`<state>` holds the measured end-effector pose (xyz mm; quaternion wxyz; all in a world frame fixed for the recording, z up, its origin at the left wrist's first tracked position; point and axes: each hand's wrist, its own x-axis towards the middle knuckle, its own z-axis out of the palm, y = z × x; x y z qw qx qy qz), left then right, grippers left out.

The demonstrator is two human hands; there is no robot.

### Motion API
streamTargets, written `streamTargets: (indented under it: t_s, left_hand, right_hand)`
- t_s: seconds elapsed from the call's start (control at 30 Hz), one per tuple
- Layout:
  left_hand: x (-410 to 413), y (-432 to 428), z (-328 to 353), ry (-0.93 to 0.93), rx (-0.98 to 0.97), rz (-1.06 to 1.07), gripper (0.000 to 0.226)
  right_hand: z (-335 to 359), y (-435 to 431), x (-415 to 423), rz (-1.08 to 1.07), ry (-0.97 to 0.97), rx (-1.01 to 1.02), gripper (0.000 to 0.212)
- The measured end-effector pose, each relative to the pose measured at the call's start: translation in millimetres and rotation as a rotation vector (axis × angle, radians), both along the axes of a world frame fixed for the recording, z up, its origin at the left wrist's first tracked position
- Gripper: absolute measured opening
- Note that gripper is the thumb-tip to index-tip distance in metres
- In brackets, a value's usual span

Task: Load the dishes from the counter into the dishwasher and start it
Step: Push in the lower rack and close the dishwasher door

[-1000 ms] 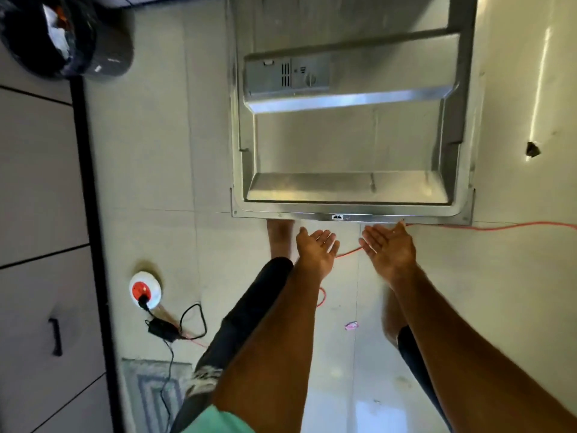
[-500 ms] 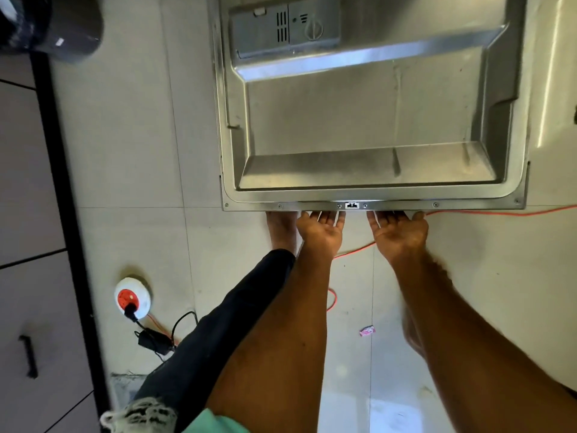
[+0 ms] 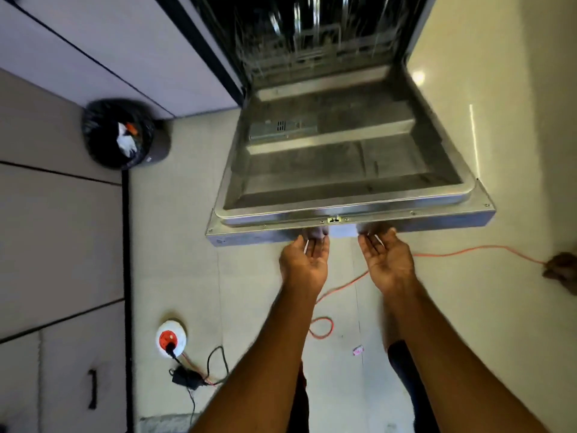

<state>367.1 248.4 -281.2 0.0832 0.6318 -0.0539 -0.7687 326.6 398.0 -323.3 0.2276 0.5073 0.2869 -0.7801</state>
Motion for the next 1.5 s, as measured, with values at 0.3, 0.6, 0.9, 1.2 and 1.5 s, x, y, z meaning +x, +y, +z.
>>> streamTargets:
  t_s: [0.3, 0.6, 0.9, 1.2, 1.5]
  left_hand:
    - [-91.5, -54.4, 135.4, 0.281, -0.144, -0.196, 0.039]
    - [-181.9, -96.2, 187.9, 0.493, -0.320, -0.289, 0.054]
    - [-234.7, -109.6, 195.3, 0.533, -0.527, -0.394, 0.075]
    - [-246.0, -138.5, 189.4, -0.064, -1.747, -1.194, 0.075]
    - [-260.7, -167.2, 171.4, -0.342, -2.302, -1.543, 0.102]
  right_hand:
    - [144.6, -45.2, -109.5, 0.044, 0.352, 0.007, 0.033]
    - [192.8, -80.0, -187.6, 0.530, 0.986, 0.842, 0.048]
    - [181.2, -83.6, -234.6, 0.954, 1.409, 1.547, 0.088]
    - [187.4, -91.5, -278.3, 1.184, 1.324, 1.684, 0.105]
    - [188.0, -104.6, -295.3, 1.193, 1.304, 1.684, 0.113]
